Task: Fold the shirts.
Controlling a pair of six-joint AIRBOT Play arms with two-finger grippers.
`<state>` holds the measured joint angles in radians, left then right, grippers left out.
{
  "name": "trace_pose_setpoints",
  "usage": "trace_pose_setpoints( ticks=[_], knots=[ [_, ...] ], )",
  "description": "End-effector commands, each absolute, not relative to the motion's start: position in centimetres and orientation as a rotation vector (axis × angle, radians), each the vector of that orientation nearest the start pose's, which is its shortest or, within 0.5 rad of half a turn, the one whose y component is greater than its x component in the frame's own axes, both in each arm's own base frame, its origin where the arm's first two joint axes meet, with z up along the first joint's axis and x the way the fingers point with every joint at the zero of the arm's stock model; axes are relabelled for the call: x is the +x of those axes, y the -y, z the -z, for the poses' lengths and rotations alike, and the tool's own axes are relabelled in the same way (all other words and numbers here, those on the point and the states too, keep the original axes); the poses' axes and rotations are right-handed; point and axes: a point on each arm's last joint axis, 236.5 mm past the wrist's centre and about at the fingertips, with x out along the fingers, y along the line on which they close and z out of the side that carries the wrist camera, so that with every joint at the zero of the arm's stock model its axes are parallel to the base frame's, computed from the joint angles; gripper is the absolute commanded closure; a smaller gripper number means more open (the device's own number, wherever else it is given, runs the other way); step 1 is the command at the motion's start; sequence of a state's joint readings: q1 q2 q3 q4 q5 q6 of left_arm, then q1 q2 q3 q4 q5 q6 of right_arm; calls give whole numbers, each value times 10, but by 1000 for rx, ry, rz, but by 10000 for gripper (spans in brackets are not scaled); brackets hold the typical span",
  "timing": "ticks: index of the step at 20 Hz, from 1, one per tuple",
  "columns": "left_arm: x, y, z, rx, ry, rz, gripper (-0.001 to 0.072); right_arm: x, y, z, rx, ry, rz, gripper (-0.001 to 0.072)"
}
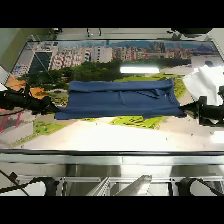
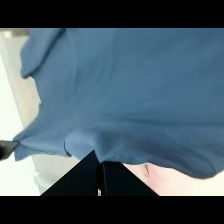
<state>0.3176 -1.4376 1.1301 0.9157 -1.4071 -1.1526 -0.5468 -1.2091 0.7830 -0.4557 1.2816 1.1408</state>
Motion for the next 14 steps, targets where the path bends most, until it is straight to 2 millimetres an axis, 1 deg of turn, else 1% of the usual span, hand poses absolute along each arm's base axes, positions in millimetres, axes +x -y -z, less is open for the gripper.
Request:
trace_pose_setpoints(
  ticks=[1,3,4,6,8,11,14],
  knots=[
    [381,25,14,-528,-1388,456,682,404,-19,-46,1105,-891,-376,698],
    [404,34,19,-493,-1388,487,682,433,-25,-41,1116,-863,-393,697],
    [419,38,21,-472,-1379,501,682,448,-26,-37,1123,-849,-391,697],
    [450,43,22,-429,-1341,518,682,475,-25,-26,1137,-836,-378,697],
    [481,46,25,-393,-1301,526,682,498,-22,-15,1134,-833,-376,697],
    [514,41,40,-380,-1273,523,682,524,-21,5,1119,-841,-373,697],
    [537,37,61,-377,-1262,521,681,539,-14,37,1120,-854,-316,697]
  ],
)
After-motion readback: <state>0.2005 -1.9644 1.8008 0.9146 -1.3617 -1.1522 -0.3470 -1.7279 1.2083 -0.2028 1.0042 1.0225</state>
